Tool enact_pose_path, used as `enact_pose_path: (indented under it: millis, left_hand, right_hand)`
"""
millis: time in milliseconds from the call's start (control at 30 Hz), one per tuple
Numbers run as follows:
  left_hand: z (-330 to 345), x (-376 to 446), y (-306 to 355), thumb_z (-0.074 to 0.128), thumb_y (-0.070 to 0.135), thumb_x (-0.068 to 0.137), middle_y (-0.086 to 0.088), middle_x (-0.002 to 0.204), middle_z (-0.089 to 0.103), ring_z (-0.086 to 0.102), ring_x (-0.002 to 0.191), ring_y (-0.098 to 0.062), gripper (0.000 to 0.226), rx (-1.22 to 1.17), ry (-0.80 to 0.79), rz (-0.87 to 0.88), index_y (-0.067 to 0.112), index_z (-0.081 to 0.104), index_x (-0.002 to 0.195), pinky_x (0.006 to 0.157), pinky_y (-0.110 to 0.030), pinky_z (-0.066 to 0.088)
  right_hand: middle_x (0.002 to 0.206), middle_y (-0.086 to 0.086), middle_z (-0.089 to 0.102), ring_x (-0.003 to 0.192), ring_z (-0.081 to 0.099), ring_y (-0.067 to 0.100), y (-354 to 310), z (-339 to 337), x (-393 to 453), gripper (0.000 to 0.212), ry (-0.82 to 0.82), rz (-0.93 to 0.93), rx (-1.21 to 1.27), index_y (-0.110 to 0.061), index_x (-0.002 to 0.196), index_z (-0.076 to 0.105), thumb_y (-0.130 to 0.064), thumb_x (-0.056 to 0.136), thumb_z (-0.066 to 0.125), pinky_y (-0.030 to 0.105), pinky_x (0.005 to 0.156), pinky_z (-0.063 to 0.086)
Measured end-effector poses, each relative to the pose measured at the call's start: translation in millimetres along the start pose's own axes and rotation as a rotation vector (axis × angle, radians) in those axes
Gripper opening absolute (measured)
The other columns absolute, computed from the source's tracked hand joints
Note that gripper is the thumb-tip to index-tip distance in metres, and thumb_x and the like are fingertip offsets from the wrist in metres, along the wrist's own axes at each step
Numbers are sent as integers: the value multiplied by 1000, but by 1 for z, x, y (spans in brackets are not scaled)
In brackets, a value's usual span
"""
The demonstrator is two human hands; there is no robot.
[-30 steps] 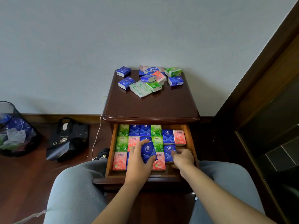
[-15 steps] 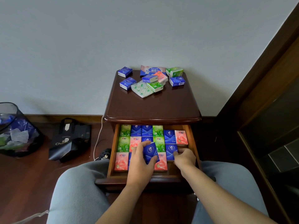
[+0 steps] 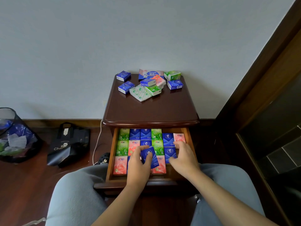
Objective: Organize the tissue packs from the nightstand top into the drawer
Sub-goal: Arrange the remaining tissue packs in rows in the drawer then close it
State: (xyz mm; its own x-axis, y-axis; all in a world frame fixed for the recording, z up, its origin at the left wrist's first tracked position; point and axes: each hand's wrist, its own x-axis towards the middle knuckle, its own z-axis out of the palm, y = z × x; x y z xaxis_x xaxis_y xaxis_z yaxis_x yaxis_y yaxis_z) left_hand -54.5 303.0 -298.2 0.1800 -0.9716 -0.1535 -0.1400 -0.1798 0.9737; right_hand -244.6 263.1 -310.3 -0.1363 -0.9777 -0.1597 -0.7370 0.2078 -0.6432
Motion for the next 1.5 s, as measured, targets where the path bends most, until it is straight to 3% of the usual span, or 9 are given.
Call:
enact_pose_path:
  millis: [100, 200, 433, 600, 667, 767, 933, 1200, 1500]
  left_hand:
    - [10, 5, 6, 62, 32, 102, 10, 111, 66, 70, 89, 4, 15, 4, -20, -36, 45, 58, 111, 59, -24, 61]
    - [31, 6, 13, 60, 32, 104, 10, 108, 64, 72, 84, 3, 18, -31, -45, -58, 43, 54, 118, 58, -26, 62]
    - [64, 1, 10, 67, 32, 100, 2, 110, 69, 74, 92, -7, 41, -66, -160, -105, 35, 45, 134, 66, -17, 57]
    - [60, 5, 5, 55, 35, 105, 17, 116, 65, 67, 91, 1, 34, 232, -224, 13, 38, 45, 138, 62, -15, 53]
    - [53, 8, -2, 52, 32, 104, 19, 129, 58, 59, 109, 0, 34, 534, -211, 156, 37, 48, 138, 83, -16, 49]
    - [49, 10, -11, 47, 32, 103, 14, 136, 52, 47, 126, -7, 32, 782, -207, 265, 35, 52, 135, 104, -32, 43]
    - [53, 12, -18, 45, 37, 103, 15, 139, 50, 42, 131, -10, 34, 874, -261, 244, 34, 59, 133, 110, -38, 39]
    - [54, 13, -21, 47, 36, 99, 14, 139, 51, 42, 131, -12, 35, 893, -272, 201, 33, 62, 130, 111, -39, 39]
    - [55, 13, -19, 47, 36, 99, 13, 139, 52, 43, 132, -13, 35, 903, -276, 183, 33, 62, 131, 112, -40, 40]
  right_hand:
    - [149, -22, 32, 142, 39, 7, -4, -20, -16, 89, -217, -372, 44, -46, 150, 29, -39, 81, 84, 31, 105, 54]
    - [155, -21, 28, 144, 30, 3, -4, -33, -23, 97, -196, -598, -180, -45, 154, 20, -58, 76, 75, 27, 114, 35]
    - [138, -13, 52, 131, 43, 12, 9, -55, -15, 77, -58, -695, -449, -31, 142, 47, -69, 77, 63, 33, 110, 41]
    - [132, -7, 58, 125, 48, 17, 23, -58, -7, 76, 33, -609, -596, -26, 137, 56, -66, 74, 70, 35, 108, 46]
    - [135, -2, 56, 128, 46, 20, 27, -57, -2, 79, 66, -508, -646, -25, 140, 56, -64, 74, 76, 35, 109, 44]
    - [138, 1, 56, 133, 43, 24, 30, -50, 5, 78, 45, -452, -747, -24, 142, 54, -66, 79, 74, 41, 115, 37]
    - [149, 1, 52, 145, 34, 25, 33, -40, 12, 81, -15, -378, -849, -24, 149, 42, -62, 84, 75, 44, 123, 24]
    - [148, 3, 52, 145, 35, 26, 34, -36, 13, 76, -2, -324, -846, -24, 147, 44, -63, 87, 72, 42, 122, 26]
    - [151, 7, 50, 148, 33, 27, 28, -37, 14, 67, -97, -470, -921, -21, 147, 50, -54, 92, 71, 47, 128, 19]
